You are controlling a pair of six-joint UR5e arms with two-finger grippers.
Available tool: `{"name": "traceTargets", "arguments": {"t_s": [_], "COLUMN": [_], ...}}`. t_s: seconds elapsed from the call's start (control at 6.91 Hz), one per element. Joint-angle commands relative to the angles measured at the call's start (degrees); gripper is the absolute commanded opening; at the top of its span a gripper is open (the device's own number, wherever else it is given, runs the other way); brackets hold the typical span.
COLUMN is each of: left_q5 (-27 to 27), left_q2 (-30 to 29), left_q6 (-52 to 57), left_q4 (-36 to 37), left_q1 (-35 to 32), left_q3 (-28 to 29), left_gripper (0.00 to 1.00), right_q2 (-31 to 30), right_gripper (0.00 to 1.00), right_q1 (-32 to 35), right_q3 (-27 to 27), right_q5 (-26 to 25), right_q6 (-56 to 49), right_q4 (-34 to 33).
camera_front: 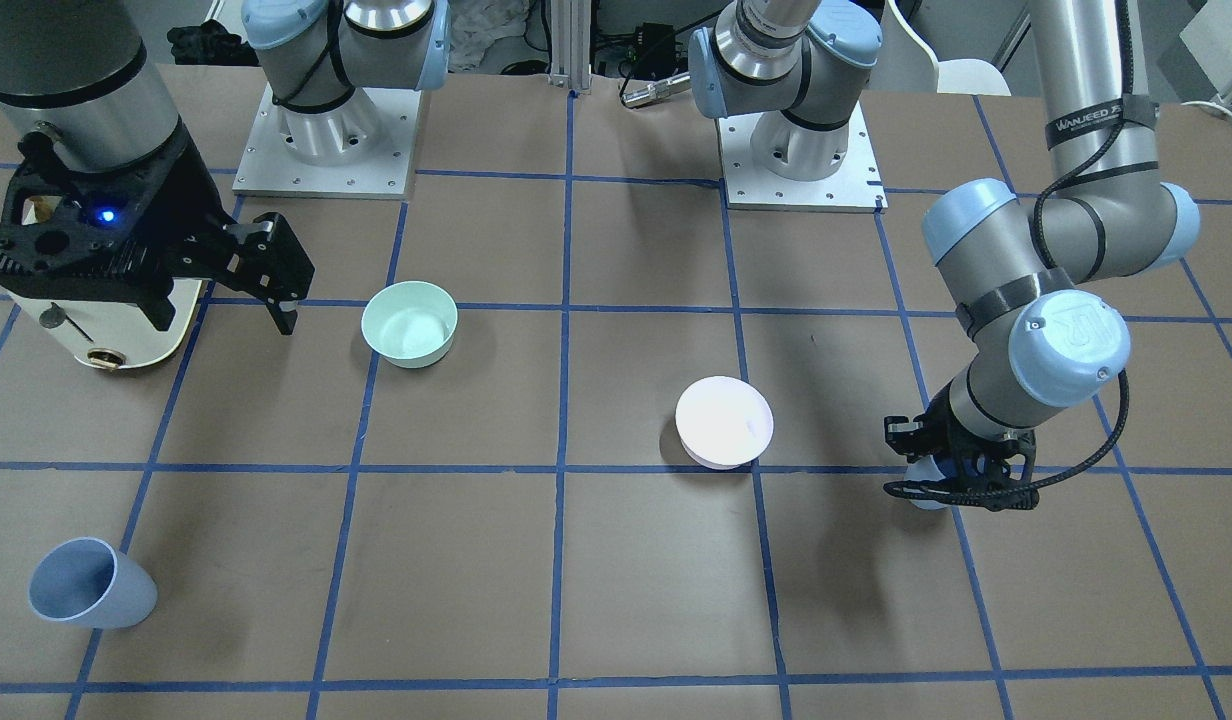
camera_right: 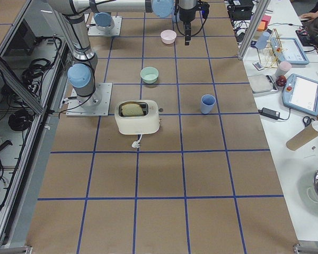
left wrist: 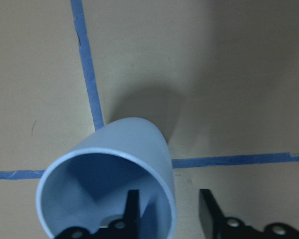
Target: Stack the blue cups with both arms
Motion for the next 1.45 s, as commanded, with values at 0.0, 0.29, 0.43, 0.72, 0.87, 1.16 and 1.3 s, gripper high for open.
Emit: {"name": "traceTargets", "arguments": {"t_s": [0.0,0.29,0.43,0.72,0.87,1.16,1.3], "left_q5": [-3.22,-3.96,-4.13,-6.85,-6.86,-7.03,-8.95], "left_q2": [1.55,0.95,0.6,1.29,0.77,0.42,-0.1], "left_q6": [0.1,-5.83,-11.1,-19.73,-25.07,-28.71,-29.42], "left_q4": [-2.12,-11.06,-15.37,-17.43,-16.39,-7.56,-1.06], "left_q1": [-4.39,-16.67,-20.99,-30.48,-34.27,-40.08,-41.06], "left_q3": [6.07,17.75,22.16,20.38,16.97,9.15,4.32], "left_gripper": [0.0,0.0,0.0,0.0,0.0,0.0,0.0], "right_q2": [1.67,5.89,10.08,17.21,20.11,22.42,23.3], "right_gripper": [1.0,1.0,1.0,1.0,1.0,1.0,1.0], "right_q1": [-2.02,-9.55,-11.94,-16.6,-18.88,-19.17,-19.17], "right_q3": [-0.31,-3.28,-4.95,-5.76,-5.76,-5.67,-5.5], "right_q5": [-0.7,0.17,0.09,1.22,3.06,3.08,3.08], "right_q6": [-0.41,-5.83,-6.99,-11.38,-12.79,-14.64,-16.22], "right_q4": [-0.61,-1.23,-3.41,-10.77,-14.2,-15.29,-16.86]}}
